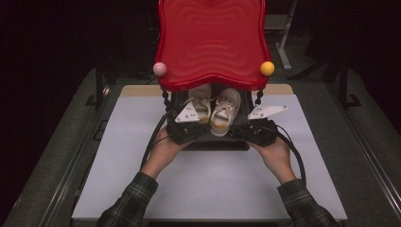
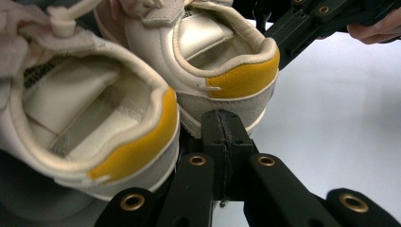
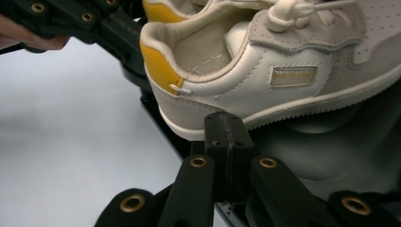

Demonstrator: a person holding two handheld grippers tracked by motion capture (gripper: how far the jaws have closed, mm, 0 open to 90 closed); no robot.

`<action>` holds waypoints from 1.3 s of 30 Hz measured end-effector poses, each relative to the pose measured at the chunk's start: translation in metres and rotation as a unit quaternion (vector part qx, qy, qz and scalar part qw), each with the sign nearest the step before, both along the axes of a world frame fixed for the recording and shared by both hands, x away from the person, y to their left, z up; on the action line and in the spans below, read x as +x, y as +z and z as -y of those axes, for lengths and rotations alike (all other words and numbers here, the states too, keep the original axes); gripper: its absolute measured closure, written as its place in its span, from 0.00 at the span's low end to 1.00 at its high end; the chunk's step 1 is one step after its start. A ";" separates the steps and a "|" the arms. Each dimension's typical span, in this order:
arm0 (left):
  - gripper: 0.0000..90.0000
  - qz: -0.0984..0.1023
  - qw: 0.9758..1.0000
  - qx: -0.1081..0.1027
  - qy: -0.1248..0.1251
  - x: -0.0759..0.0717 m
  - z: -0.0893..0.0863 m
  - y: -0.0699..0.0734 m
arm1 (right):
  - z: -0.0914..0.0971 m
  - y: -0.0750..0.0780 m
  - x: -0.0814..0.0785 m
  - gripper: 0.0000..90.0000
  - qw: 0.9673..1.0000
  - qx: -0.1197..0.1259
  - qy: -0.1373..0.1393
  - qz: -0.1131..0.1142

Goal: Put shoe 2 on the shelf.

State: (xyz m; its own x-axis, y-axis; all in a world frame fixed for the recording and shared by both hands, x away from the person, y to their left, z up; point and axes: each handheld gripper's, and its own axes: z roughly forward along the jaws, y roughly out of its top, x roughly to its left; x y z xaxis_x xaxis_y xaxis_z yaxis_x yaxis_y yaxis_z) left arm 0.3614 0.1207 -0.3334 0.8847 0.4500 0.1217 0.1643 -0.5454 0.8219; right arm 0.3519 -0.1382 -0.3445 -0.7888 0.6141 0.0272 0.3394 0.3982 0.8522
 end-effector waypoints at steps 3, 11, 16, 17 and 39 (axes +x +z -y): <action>1.00 0.001 1.000 0.012 -0.007 0.002 0.006 -0.002 | 0.002 0.002 0.002 1.00 1.000 -0.002 -0.015 0.008; 1.00 0.003 1.000 0.005 -0.004 0.005 0.009 -0.002 | 0.000 0.005 0.007 1.00 0.999 -0.014 -0.033 0.023; 1.00 0.009 1.000 0.008 0.006 0.007 0.009 -0.002 | -0.007 0.005 0.010 1.00 0.998 -0.025 -0.049 0.032; 1.00 0.008 1.000 0.004 0.009 0.007 0.009 -0.002 | -0.008 0.005 0.011 1.00 0.998 -0.027 -0.050 0.033; 1.00 0.016 1.000 0.005 0.013 0.004 0.023 -0.005 | -0.013 0.007 0.002 1.00 0.998 -0.034 -0.037 0.046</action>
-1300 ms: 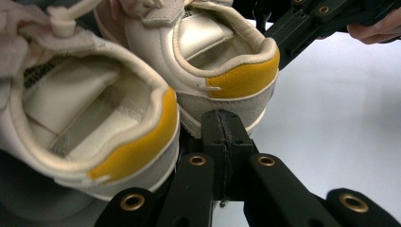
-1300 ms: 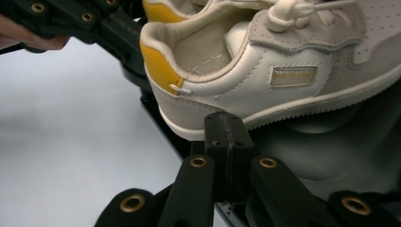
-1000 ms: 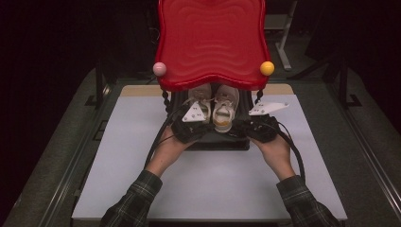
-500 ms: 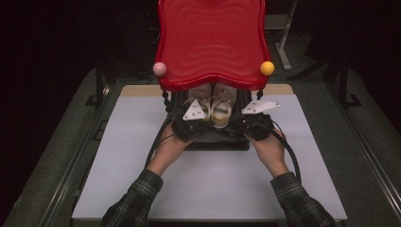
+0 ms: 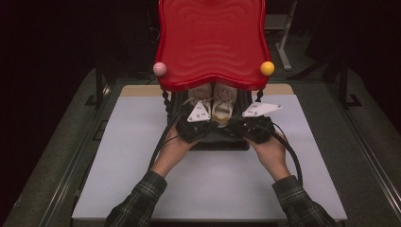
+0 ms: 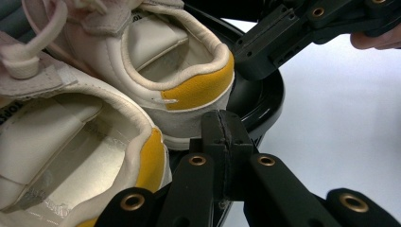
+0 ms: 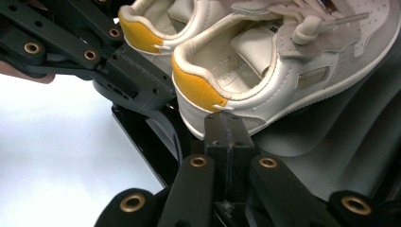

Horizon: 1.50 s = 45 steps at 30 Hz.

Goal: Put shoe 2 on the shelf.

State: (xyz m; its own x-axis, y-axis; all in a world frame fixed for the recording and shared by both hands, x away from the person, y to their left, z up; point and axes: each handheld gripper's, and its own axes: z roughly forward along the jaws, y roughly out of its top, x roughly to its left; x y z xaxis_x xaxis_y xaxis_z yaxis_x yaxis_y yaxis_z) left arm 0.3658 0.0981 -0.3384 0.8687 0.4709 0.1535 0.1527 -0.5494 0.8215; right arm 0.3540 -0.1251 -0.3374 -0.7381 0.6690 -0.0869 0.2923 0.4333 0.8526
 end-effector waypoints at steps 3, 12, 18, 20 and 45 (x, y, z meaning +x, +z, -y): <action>1.00 -0.005 1.000 -0.003 0.002 0.002 0.000 -0.002 | -0.001 -0.001 0.002 1.00 1.000 0.003 -0.002 -0.004; 1.00 -0.012 1.000 -0.001 0.001 0.000 -0.002 -0.001 | -0.001 -0.001 0.001 1.00 1.000 0.002 -0.001 -0.004; 0.94 -0.030 1.000 -0.007 -0.003 -0.010 -0.013 0.005 | 0.006 0.001 -0.006 1.00 1.000 0.024 0.016 -0.012; 0.88 -0.037 0.999 -0.009 -0.008 -0.015 -0.018 0.006 | 0.011 0.001 -0.011 0.99 0.999 0.035 0.022 -0.012; 0.31 -0.070 0.997 0.006 0.033 -0.068 -0.103 -0.014 | 0.065 -0.025 -0.056 0.45 0.998 0.014 0.001 -0.060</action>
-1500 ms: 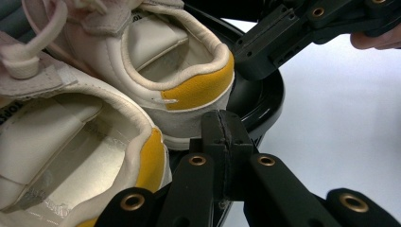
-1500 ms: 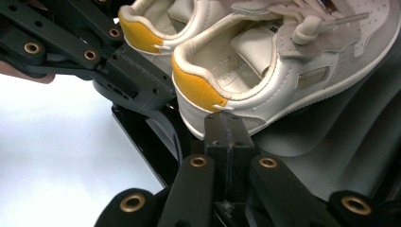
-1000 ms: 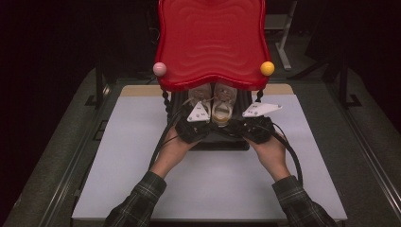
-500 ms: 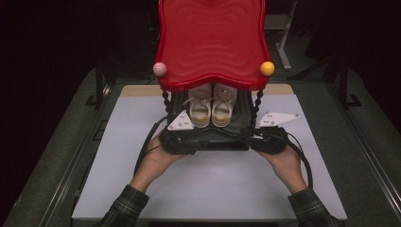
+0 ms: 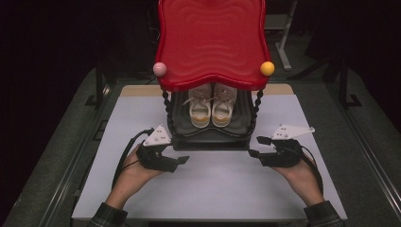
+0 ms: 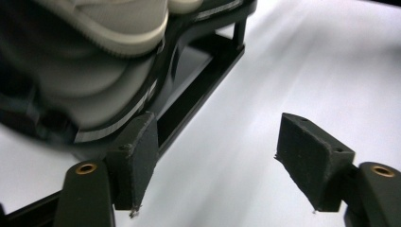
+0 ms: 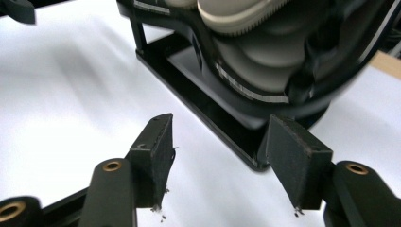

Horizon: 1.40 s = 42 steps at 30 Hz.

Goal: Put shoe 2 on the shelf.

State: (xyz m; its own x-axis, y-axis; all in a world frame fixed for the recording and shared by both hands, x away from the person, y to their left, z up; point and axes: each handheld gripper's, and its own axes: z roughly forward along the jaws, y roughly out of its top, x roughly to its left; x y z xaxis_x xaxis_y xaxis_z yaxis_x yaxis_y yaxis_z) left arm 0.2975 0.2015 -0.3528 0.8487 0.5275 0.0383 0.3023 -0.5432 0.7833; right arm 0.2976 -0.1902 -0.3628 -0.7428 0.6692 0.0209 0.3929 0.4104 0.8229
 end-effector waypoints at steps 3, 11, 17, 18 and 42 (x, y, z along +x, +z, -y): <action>0.29 -0.007 1.000 0.007 0.008 -0.006 -0.012 -0.008 | 0.007 -0.005 -0.005 0.42 1.000 -0.002 -0.008 -0.012; 0.19 -0.025 0.999 0.031 0.032 -0.023 -0.040 -0.033 | 0.030 -0.023 -0.018 0.30 0.999 -0.013 -0.037 -0.033; 0.15 -0.037 0.997 0.039 0.054 -0.032 -0.063 -0.049 | 0.048 -0.038 -0.027 0.16 0.996 -0.016 -0.069 -0.046; 0.15 -0.039 0.997 0.041 0.055 -0.034 -0.066 -0.052 | 0.051 -0.040 -0.029 0.15 0.996 -0.015 -0.076 -0.049; 0.14 -0.042 0.996 0.035 0.072 -0.048 -0.102 -0.098 | 0.087 -0.095 -0.054 0.00 0.985 -0.071 -0.137 -0.079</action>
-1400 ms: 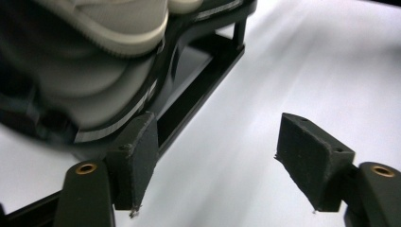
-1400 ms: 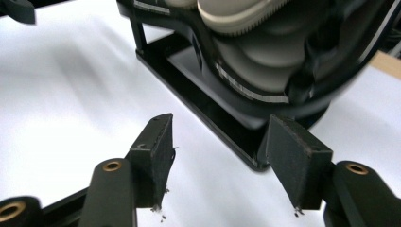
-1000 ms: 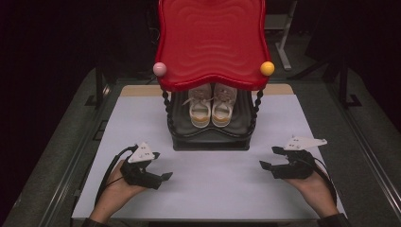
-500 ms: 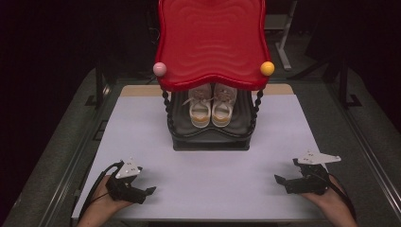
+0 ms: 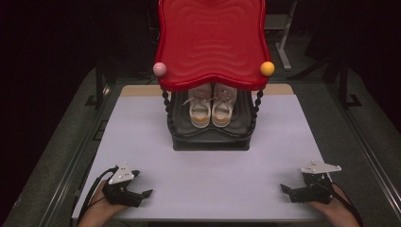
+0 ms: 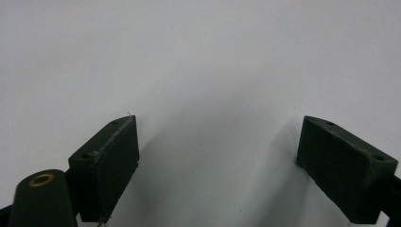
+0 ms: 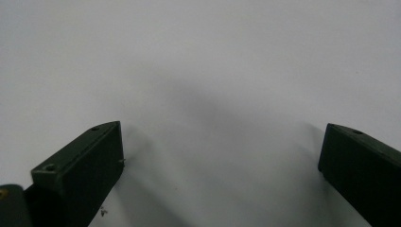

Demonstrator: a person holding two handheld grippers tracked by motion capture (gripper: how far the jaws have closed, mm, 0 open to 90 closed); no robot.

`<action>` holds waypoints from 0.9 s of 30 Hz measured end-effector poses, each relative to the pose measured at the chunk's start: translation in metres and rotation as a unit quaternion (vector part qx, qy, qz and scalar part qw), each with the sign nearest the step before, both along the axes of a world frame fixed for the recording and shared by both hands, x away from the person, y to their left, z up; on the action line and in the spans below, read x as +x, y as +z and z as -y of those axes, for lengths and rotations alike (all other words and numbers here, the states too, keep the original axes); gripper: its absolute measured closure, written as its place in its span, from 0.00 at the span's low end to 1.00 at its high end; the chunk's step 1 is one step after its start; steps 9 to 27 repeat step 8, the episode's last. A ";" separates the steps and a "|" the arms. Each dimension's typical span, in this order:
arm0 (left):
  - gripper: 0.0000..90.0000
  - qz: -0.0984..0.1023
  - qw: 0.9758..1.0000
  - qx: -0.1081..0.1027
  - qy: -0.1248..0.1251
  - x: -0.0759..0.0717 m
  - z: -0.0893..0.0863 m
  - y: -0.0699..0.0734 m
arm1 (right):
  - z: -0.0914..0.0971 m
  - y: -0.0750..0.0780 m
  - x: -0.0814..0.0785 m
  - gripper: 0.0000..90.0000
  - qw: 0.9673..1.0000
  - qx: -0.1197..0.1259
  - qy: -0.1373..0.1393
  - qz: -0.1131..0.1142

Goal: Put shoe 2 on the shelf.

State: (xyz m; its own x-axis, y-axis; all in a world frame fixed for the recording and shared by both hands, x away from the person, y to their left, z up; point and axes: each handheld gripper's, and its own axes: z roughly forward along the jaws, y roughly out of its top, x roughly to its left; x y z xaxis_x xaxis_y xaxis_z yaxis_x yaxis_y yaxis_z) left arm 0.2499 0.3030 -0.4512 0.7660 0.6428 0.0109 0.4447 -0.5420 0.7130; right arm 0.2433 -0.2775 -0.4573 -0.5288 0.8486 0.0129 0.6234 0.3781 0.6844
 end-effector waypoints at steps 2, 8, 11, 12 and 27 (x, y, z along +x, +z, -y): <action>0.14 0.000 1.000 -0.001 0.001 0.000 0.000 0.000 | 0.000 0.000 0.000 0.00 1.000 0.001 -0.001 0.001; 0.14 0.001 1.000 -0.003 0.001 0.000 0.000 -0.001 | 0.000 -0.001 -0.001 0.00 1.000 0.000 0.000 0.004; 0.14 0.001 1.000 -0.003 0.001 0.000 0.000 -0.001 | 0.000 -0.001 -0.001 0.00 1.000 0.000 0.000 0.004; 0.14 0.001 1.000 -0.003 0.001 0.000 0.000 -0.001 | 0.000 -0.001 -0.001 0.00 1.000 0.000 0.000 0.004; 0.14 0.001 1.000 -0.003 0.001 0.000 0.000 -0.001 | 0.000 -0.001 -0.001 0.00 1.000 0.000 0.000 0.004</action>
